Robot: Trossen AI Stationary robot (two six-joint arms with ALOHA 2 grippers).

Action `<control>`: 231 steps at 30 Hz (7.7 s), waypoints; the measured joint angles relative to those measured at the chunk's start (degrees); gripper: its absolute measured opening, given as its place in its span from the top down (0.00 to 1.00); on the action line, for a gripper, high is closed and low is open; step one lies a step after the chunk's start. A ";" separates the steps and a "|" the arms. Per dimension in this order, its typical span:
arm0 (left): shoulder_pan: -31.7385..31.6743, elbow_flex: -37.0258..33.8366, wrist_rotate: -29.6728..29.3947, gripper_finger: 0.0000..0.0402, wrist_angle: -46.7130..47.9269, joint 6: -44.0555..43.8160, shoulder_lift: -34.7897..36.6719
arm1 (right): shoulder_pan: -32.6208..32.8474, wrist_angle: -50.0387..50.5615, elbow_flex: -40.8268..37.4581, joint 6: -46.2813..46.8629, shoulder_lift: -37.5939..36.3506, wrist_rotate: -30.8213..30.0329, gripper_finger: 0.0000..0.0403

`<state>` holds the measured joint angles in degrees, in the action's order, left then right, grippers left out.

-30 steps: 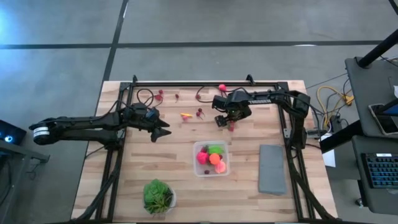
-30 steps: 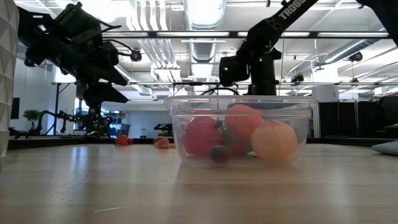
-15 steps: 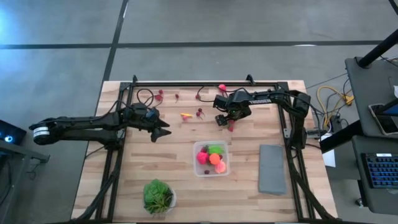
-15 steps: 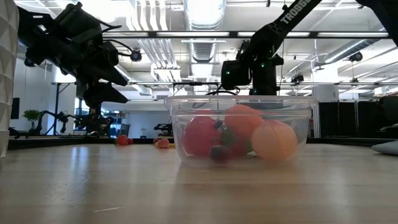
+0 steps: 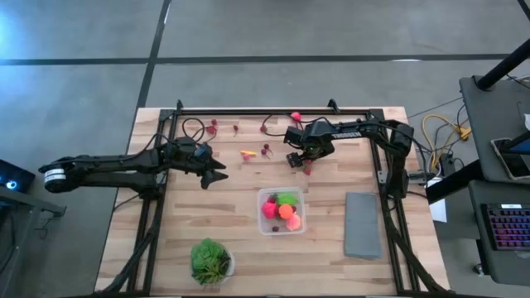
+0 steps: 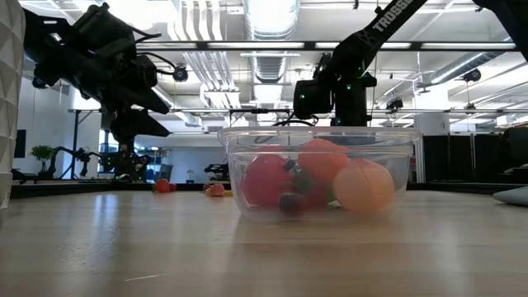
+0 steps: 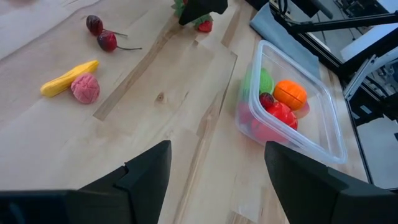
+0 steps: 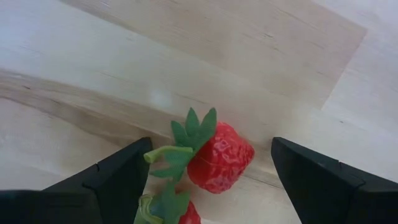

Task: Pick and placing Produce into tupperware
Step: Put the red strawberry into the transparent bin, then put the strawberry into the transparent bin

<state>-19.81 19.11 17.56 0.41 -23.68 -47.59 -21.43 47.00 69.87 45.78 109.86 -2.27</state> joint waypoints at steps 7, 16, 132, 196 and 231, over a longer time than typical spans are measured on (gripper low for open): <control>0.00 0.00 0.00 0.39 0.02 0.01 0.00 | 0.00 -0.71 0.00 0.68 0.00 0.74 0.19; 0.00 0.00 0.00 0.39 0.02 0.02 0.00 | 0.02 -0.92 0.02 0.68 0.00 0.73 0.28; 0.02 0.00 3.23 0.39 0.09 -0.09 0.00 | 9.90 17.14 8.69 3.65 -1.22 3.73 0.40; 0.02 0.00 3.21 0.39 0.07 0.09 -0.04 | 7.35 2.19 3.12 0.90 -3.38 9.98 0.61; 0.02 -0.02 1.23 0.39 -3.93 -0.09 -0.14 | 29.25 6.72 19.78 4.40 -5.55 0.90 0.52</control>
<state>-19.80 19.09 18.79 -3.53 -23.77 -47.73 7.82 53.73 89.65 50.18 104.31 -1.36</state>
